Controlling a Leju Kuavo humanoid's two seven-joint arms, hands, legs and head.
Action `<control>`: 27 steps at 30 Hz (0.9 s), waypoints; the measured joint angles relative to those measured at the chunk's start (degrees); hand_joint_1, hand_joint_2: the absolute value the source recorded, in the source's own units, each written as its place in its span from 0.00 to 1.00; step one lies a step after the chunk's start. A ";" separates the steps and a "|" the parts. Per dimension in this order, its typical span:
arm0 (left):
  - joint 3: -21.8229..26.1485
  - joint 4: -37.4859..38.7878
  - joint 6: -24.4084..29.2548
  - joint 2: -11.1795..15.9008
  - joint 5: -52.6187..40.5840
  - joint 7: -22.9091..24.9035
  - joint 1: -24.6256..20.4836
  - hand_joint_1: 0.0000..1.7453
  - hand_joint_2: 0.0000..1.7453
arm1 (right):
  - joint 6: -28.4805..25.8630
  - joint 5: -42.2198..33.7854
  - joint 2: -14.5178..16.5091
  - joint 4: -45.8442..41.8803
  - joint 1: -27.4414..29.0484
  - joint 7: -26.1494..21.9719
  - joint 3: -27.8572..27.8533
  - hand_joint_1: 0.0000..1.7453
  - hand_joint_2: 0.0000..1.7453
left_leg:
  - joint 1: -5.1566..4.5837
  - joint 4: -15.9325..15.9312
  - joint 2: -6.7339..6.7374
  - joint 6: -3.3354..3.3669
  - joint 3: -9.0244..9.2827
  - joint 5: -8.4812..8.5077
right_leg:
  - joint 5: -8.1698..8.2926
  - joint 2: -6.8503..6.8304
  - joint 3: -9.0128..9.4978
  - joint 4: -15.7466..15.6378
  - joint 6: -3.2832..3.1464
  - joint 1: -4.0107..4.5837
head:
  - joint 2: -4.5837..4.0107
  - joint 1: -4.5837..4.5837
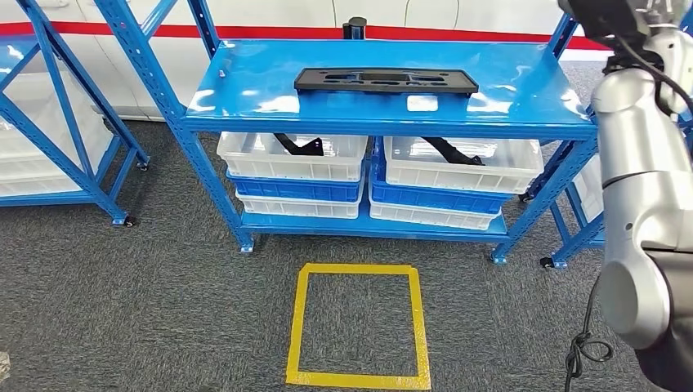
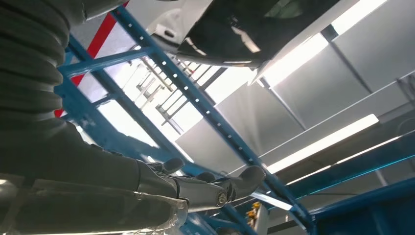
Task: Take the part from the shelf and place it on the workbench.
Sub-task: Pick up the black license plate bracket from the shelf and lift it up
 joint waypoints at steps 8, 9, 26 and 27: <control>0.00 0.00 0.85 -0.33 0.02 -0.28 -0.61 0.00 0.25 | 0.49 -3.34 6.22 -2.58 3.66 -0.77 2.96 0.00 1.00 | 0.04 0.01 -0.18 -0.01 0.06 0.04 | 0.00 -0.13 0.03 -0.01 0.00 0.04 | 0.00 -0.01; 0.00 0.00 0.89 -0.34 0.12 -0.45 -0.61 0.00 0.00 | 0.49 -4.36 6.25 -3.06 4.45 -1.33 2.95 0.00 1.00 | 0.03 0.01 -0.17 -0.01 0.05 0.04 | 0.00 -0.13 0.03 -0.01 0.00 0.04 | 0.00 0.01; -0.21 0.00 0.56 -0.21 -1.38 1.01 -0.52 0.00 0.00 | -0.56 -9.65 4.67 -7.78 12.92 -5.13 1.68 0.00 1.00 | -0.01 0.58 -0.19 0.45 -0.31 -0.33 | 0.14 -0.11 0.01 -0.32 0.24 -0.45 | 0.00 -0.04; -0.22 0.00 0.55 -0.17 -1.44 1.09 -0.51 0.00 0.00 | -0.57 -9.68 4.66 -8.02 13.04 -5.06 1.65 0.00 1.00 | 0.01 0.62 -0.19 0.53 -0.36 -0.36 | 0.17 -0.11 0.01 -0.37 0.30 -0.41 | 0.00 -0.04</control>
